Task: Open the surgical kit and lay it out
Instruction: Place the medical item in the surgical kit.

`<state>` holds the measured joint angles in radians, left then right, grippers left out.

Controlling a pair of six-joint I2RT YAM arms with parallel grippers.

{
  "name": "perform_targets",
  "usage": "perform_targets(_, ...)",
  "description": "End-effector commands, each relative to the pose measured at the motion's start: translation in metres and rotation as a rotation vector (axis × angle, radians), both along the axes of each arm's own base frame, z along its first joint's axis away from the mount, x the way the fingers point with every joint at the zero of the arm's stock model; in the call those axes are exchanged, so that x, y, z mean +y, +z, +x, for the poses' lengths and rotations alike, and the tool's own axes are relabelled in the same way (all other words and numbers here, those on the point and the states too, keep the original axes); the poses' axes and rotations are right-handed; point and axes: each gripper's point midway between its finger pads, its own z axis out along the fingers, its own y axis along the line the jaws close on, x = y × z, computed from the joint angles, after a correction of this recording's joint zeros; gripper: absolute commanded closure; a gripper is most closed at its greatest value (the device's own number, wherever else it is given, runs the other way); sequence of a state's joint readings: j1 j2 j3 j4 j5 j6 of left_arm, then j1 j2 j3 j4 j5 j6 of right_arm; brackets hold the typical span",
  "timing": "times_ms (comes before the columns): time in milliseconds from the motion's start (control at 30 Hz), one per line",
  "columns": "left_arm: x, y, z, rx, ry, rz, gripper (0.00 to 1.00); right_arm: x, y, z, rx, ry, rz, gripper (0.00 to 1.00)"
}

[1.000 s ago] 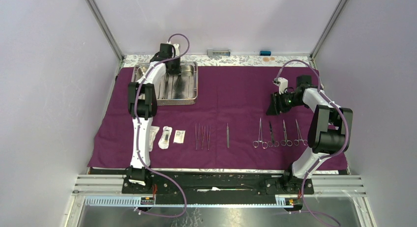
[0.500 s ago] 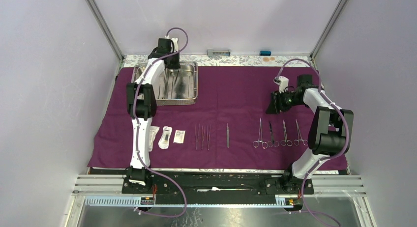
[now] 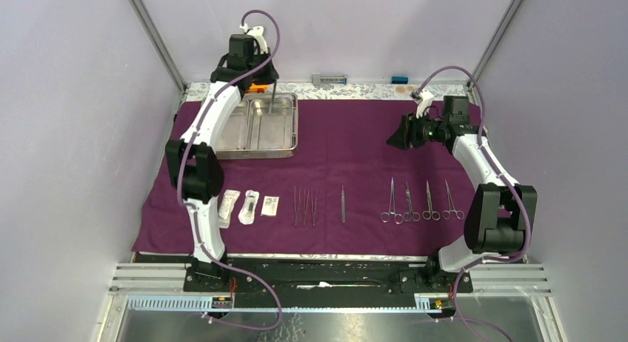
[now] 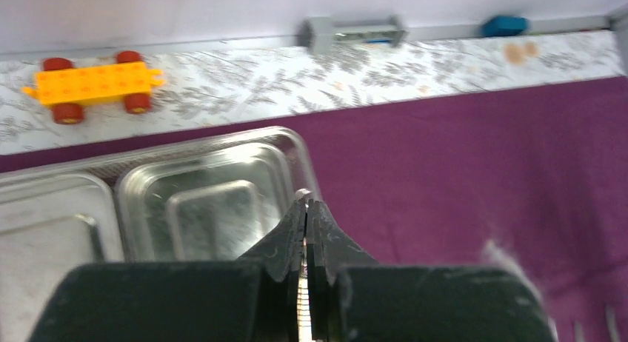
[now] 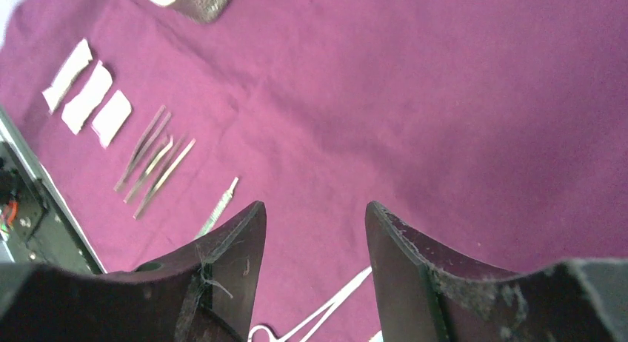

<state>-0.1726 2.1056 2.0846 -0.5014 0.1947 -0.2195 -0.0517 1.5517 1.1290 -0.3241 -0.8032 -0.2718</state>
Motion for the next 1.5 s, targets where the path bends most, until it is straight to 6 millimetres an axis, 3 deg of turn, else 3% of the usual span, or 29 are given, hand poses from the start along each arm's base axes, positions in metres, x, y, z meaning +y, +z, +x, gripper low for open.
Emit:
perform_targets(0, -0.052, 0.051, -0.043, -0.069, -0.015, -0.128, 1.00, 0.014, 0.058, 0.012, -0.130, -0.046, 0.114, 0.42)
perform_targets(133, -0.094, 0.053, -0.086, -0.044, -0.030, -0.169, 1.00, 0.006, 0.058, 0.000, -0.171, -0.104, 0.072, 0.42)
perform_targets(233, -0.124, 0.043, -0.118, -0.012, -0.041, -0.169, 1.00, -0.002, 0.054, -0.014, -0.189, -0.142, 0.028, 0.41)
perform_targets(467, -0.187, -0.013, -0.198, 0.125, -0.081, -0.167, 1.00, -0.020, 0.041, -0.048, -0.177, -0.230, -0.073, 0.39)
perform_targets(833, -0.261, -0.091, -0.292, 0.375, -0.150, -0.196, 1.00, -0.056, 0.012, -0.077, -0.176, -0.345, -0.210, 0.33)
perform_targets(1167, -0.271, -0.145, -0.294, 0.502, -0.013, -0.162, 1.00, -0.066, 0.018, -0.082, -0.222, -0.375, -0.192, 0.32)
perform_targets(1467, -0.272, -0.156, -0.274, 0.465, 0.057, -0.089, 1.00, -0.063, 0.014, -0.084, -0.209, -0.356, -0.170, 0.32)
